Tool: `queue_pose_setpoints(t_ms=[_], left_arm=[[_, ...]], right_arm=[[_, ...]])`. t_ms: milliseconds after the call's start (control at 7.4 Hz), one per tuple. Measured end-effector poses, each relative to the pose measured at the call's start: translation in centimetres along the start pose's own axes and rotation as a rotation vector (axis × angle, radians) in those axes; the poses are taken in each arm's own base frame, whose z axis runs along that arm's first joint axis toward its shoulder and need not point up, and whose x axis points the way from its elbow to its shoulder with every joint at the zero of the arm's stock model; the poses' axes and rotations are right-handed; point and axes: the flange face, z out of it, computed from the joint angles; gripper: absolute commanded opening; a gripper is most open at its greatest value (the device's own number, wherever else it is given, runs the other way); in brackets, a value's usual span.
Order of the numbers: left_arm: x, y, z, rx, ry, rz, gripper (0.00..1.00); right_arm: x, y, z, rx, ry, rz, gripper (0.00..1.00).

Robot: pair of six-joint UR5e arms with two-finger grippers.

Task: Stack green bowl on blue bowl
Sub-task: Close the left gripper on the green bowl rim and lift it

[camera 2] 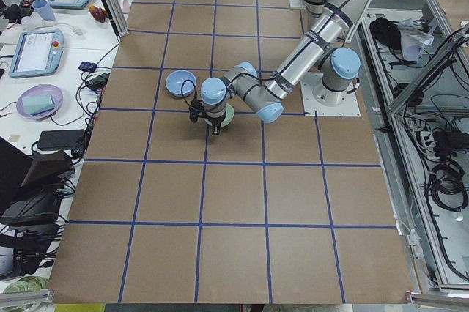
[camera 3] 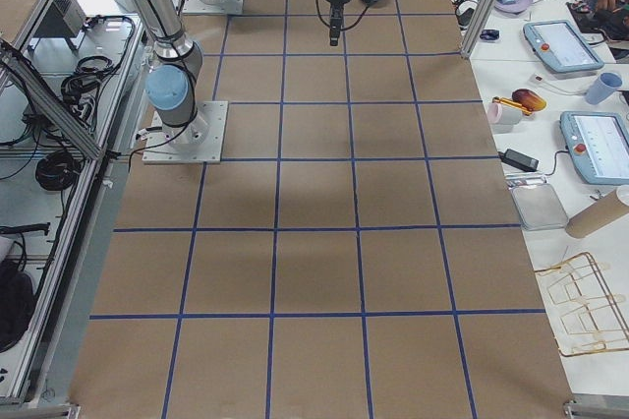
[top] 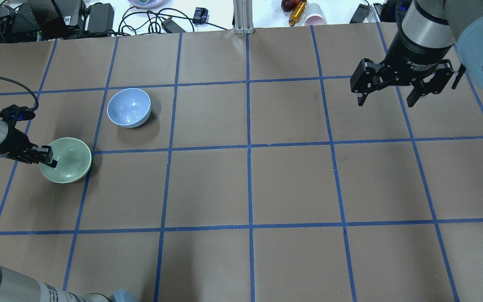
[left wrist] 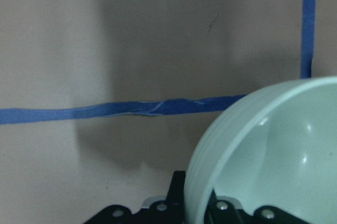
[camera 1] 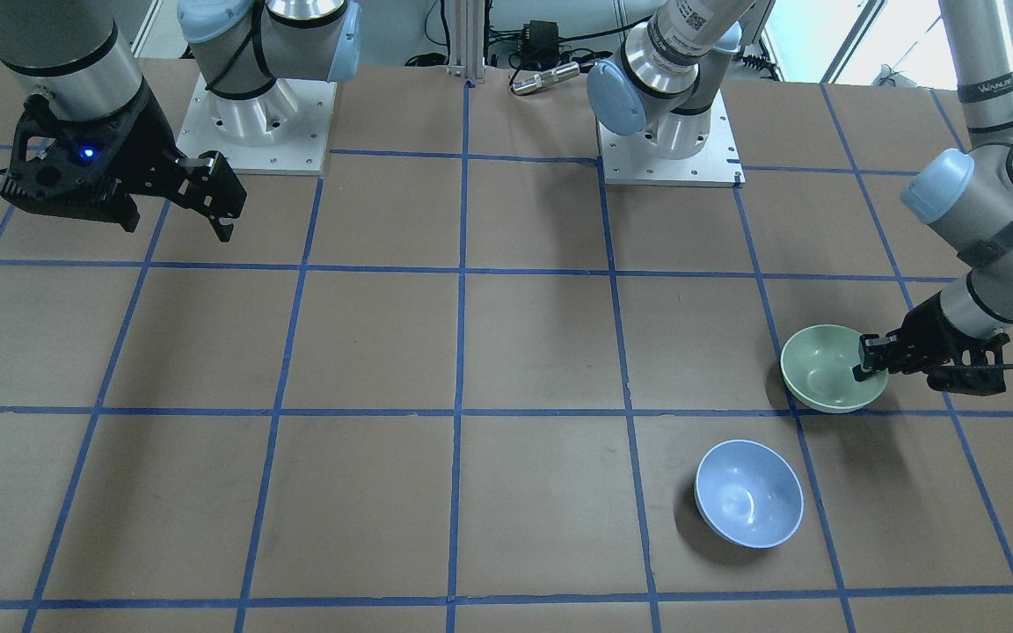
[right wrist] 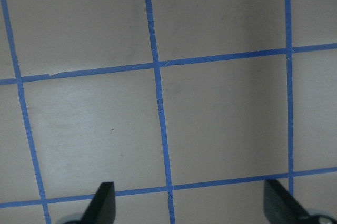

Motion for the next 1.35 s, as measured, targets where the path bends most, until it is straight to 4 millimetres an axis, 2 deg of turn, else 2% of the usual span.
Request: queue_pose_setpoints(t_ms=[405, 811, 946, 1081, 1351], left_arm=[[-0.5, -0.3, -2.6, 0.009, 0.008, -0.004, 0.0], [-1.4, -2.3, -7.5, 0.019, 0.096, -0.025, 0.0], [-1.4, -3.0, -8.1, 0.021, 0.138, -0.033, 0.0], [-1.0, -3.7, -8.1, 0.018, 0.169, -0.042, 0.0], [1.5, -6.1, -8.6, 0.02, 0.187, -0.03, 0.0]], right_arm=[[0.0, 0.0, 0.0, 0.0, 0.0, 0.0, 1.0], [0.0, 0.0, 0.0, 0.0, 0.0, 0.0, 1.0], [0.0, 0.0, 0.0, 0.0, 0.0, 0.0, 1.0], [0.0, 0.0, 0.0, 0.0, 0.0, 0.0, 1.0], [0.0, 0.0, 0.0, 0.0, 0.0, 0.0, 1.0]])
